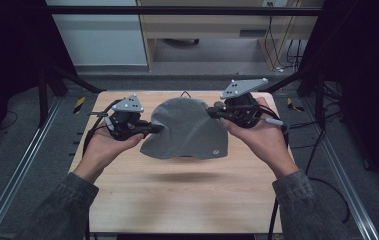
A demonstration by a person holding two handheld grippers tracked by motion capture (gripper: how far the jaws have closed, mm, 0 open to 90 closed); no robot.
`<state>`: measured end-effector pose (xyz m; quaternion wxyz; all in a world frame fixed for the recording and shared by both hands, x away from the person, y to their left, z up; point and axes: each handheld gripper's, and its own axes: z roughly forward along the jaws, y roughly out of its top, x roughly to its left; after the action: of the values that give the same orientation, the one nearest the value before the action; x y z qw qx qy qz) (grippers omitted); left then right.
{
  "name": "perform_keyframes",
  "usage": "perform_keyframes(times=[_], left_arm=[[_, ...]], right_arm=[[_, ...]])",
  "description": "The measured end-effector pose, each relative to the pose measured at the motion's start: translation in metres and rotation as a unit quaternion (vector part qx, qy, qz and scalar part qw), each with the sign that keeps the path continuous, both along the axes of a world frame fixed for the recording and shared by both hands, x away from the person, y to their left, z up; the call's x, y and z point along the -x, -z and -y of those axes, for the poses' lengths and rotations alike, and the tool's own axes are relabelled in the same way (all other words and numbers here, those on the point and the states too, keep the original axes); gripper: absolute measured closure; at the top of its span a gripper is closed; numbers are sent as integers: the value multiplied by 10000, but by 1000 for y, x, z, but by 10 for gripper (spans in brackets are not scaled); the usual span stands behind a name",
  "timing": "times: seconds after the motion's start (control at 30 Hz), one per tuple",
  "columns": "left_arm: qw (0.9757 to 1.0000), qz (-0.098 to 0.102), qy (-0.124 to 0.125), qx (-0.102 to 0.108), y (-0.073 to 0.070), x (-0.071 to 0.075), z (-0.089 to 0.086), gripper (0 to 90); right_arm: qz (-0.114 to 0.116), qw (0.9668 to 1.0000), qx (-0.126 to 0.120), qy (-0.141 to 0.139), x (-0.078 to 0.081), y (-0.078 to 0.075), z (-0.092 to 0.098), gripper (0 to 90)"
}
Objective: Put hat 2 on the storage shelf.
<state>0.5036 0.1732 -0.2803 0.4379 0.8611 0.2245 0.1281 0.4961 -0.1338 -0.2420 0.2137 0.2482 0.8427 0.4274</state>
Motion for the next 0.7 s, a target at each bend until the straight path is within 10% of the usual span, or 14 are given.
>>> perform_keyframes(times=[0.7], left_arm=[[9990, 429, -62, 140, -80, -29, 14, 873]], right_arm=[[388, 9969, -587, 337, -23, -48, 24, 900]])
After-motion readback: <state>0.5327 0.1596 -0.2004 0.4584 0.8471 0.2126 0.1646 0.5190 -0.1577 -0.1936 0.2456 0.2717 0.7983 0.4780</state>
